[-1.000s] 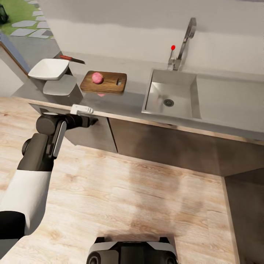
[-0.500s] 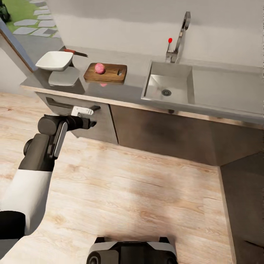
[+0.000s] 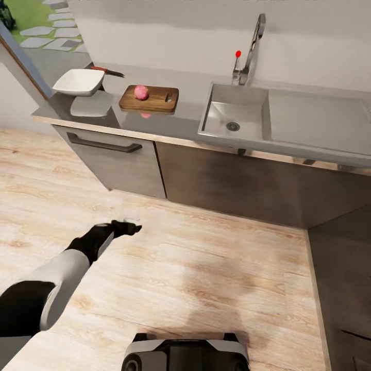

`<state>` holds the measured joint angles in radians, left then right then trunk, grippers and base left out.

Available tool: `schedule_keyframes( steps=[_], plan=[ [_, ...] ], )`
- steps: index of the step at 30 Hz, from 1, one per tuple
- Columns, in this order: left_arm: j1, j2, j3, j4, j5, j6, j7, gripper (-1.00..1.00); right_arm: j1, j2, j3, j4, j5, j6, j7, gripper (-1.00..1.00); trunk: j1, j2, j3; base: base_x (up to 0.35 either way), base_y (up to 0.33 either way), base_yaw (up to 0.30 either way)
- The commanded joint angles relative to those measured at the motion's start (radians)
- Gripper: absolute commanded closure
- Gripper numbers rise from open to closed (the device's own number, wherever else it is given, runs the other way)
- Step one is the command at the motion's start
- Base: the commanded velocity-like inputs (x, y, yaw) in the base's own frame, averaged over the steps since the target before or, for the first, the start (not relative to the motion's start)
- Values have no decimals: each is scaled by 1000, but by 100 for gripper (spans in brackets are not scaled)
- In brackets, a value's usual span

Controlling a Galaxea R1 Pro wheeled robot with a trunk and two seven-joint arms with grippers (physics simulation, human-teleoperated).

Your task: In the kitchen, take the Vidalia onion out of the sink, dice it on the chopping board with the paring knife, put the diced onion into the bowl on the countertop, then place both the paring knife and the chopping board into the sink.

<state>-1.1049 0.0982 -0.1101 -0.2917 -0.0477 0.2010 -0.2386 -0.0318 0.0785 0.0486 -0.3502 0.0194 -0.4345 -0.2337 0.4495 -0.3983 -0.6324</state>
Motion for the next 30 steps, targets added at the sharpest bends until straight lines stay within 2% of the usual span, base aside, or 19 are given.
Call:
schedule_keyframes(
  steps=[1,2,3,5,7,8,11,13,16,19,20,21,22,27,30],
  plan=[
    [-1,0,-3,54,-4,-43,-2,-100,0,-1,5,0,2,-1,-9,-100,0,-2,-1,-2,0,0],
    [-1,0,-2,157,-4,-134,1,-100,0,-1,5,0,2,-1,-9,-100,0,-2,-1,-1,0,0],
    [-1,0,-2,202,-3,-181,4,-100,0,-1,5,0,2,-1,-9,-100,0,-2,-1,-1,0,0],
    [9,7,-2,317,0,-379,22,-100,0,-3,5,0,3,-1,-9,-100,0,-2,-1,0,0,0],
    [32,16,-2,345,1,-442,27,-100,0,-8,4,-1,3,-1,-9,-100,0,-2,-1,0,0,0],
    [67,24,-2,363,1,-486,31,-100,0,-17,3,-8,3,-1,-9,-100,0,-2,-1,0,0,0],
    [133,32,-2,371,2,-550,32,-100,0,-24,4,-49,4,-1,-9,-100,0,-2,-1,0,0,0],
    [200,35,-2,375,3,-668,35,-100,0,-27,4,-73,4,0,-9,-100,0,-2,-1,0,0,0],
    [264,36,-2,376,3,-762,36,-100,-1,-30,4,-104,4,9,-9,-100,0,-2,-1,0,0,0],
    [308,37,-2,377,3,-809,36,-100,-1,-32,4,-144,6,33,-10,-100,0,-2,-1,0,0,0],
    [328,37,-1,376,3,-831,36,-100,-2,-32,4,-168,8,57,-10,-100,0,-2,-1,0,0,0],
    [357,37,-1,377,5,-888,37,-100,-3,-32,4,-218,11,128,-9,-100,0,-2,-1,0,0,0],
    [365,37,-1,377,5,-919,38,-100,-3,-32,4,-241,12,165,-9,-100,0,-2,-1,0,0,0],
    [408,35,0,377,7,-986,41,-100,-5,-32,4,-324,13,246,-7,-100,0,-2,-1,0,0,0],
    [443,27,0,378,7,-1033,78,-100,-5,-32,4,-364,13,284,-7,-100,0,-2,-1,0,0,0]
  ],
)
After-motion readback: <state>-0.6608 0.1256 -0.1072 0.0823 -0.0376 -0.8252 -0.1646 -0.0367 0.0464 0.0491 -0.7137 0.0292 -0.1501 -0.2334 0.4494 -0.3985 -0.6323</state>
